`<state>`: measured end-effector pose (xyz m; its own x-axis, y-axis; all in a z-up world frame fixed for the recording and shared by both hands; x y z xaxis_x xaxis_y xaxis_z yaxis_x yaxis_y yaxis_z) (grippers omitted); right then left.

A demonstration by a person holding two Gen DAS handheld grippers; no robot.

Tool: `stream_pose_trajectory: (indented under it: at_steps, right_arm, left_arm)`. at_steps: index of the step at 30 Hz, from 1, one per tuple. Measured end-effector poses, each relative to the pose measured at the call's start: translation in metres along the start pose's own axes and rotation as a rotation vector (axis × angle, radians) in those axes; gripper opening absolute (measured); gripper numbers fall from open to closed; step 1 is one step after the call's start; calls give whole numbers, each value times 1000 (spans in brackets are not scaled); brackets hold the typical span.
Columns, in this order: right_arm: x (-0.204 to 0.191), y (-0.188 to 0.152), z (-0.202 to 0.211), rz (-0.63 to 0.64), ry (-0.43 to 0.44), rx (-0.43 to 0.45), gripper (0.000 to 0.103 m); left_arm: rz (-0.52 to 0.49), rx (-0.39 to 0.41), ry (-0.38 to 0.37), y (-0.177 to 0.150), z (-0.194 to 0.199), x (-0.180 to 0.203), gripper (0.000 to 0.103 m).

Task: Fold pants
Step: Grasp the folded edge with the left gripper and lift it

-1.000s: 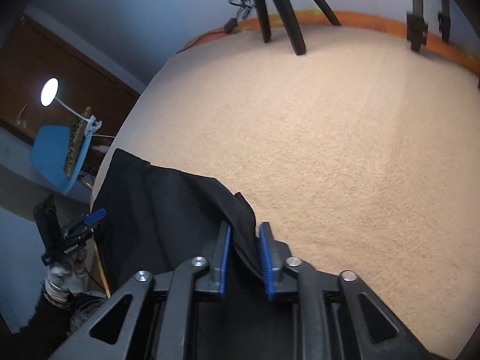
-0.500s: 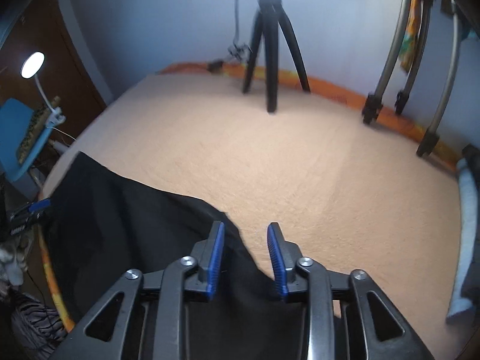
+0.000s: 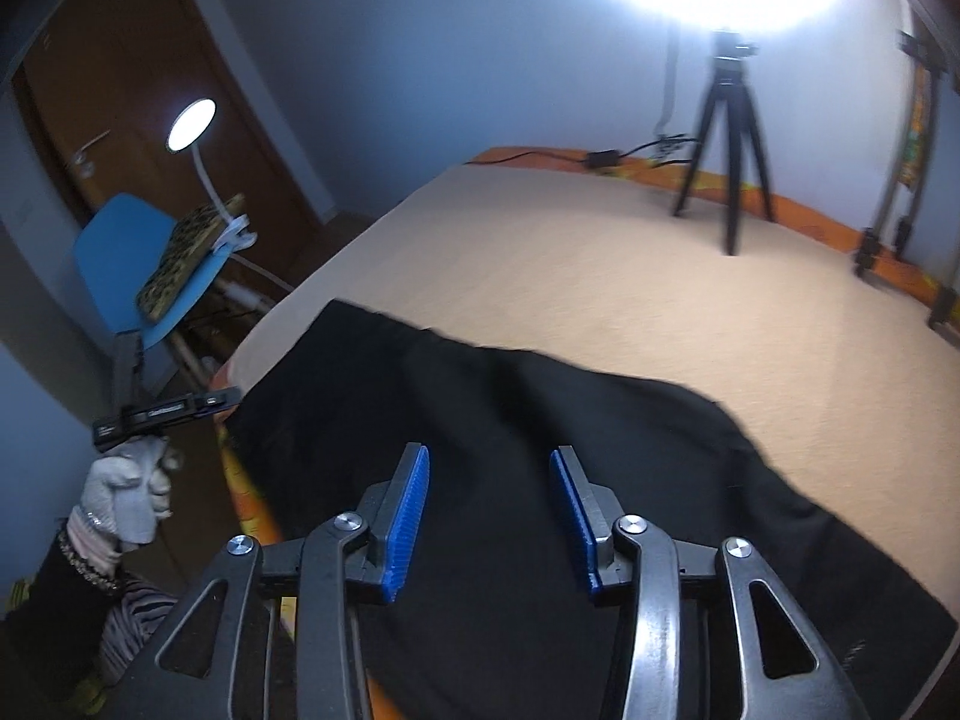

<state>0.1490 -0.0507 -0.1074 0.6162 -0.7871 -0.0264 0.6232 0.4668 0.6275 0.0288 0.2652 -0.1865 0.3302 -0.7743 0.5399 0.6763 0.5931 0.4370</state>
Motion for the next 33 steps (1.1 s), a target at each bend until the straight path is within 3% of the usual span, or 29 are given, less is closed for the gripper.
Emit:
stream_pose_trajectory:
  at_steps: [8, 11, 14, 16, 21, 25, 30, 32, 33]
  right_arm:
    - [-68, 15, -30, 57, 42, -53, 47]
    - [-100, 26, -45, 67, 66, -78, 50]
    - [-133, 37, -61, 68, 78, -103, 58]
    - [-155, 45, -75, 66, 99, -127, 60]
    - [-203, 56, -118, 49, 144, -212, 63]
    - [-241, 62, -157, 73, 142, -268, 63]
    - [-272, 61, -196, 107, 95, -328, 63]
    - [-279, 60, -206, 111, 75, -349, 63]
    - [-279, 59, -209, 109, 70, -354, 63]
  left_arm:
    - [20, 3, -29, -9, -3, 7, 59]
    - [-28, 11, -4, -11, -7, 12, 55]
    - [-65, 12, 26, -12, -9, 13, 40]
    - [-52, 21, 24, -11, -7, 7, 22]
    - [-33, 42, -44, -7, 2, 6, 9]
    - [-49, 38, -75, -8, 2, 13, 9]
    - [-92, 35, -18, -10, 2, 15, 13]
    - [-99, 41, 24, -11, 2, 14, 31]
    - [-92, 36, 29, -11, 0, 12, 46]
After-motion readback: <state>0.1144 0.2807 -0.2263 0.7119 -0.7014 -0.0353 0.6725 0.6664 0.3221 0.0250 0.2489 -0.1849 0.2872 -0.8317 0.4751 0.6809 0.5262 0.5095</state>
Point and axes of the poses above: each gripper's, at about its wrist camera, not at the fingertips, and z roughly against the way its jaws point, x to its right, y to its top, the point moved 6 cm from there along -z, roughly the way its jaws point, and after that the axes turned 10 degrees about -y, right-handed, at the moved point
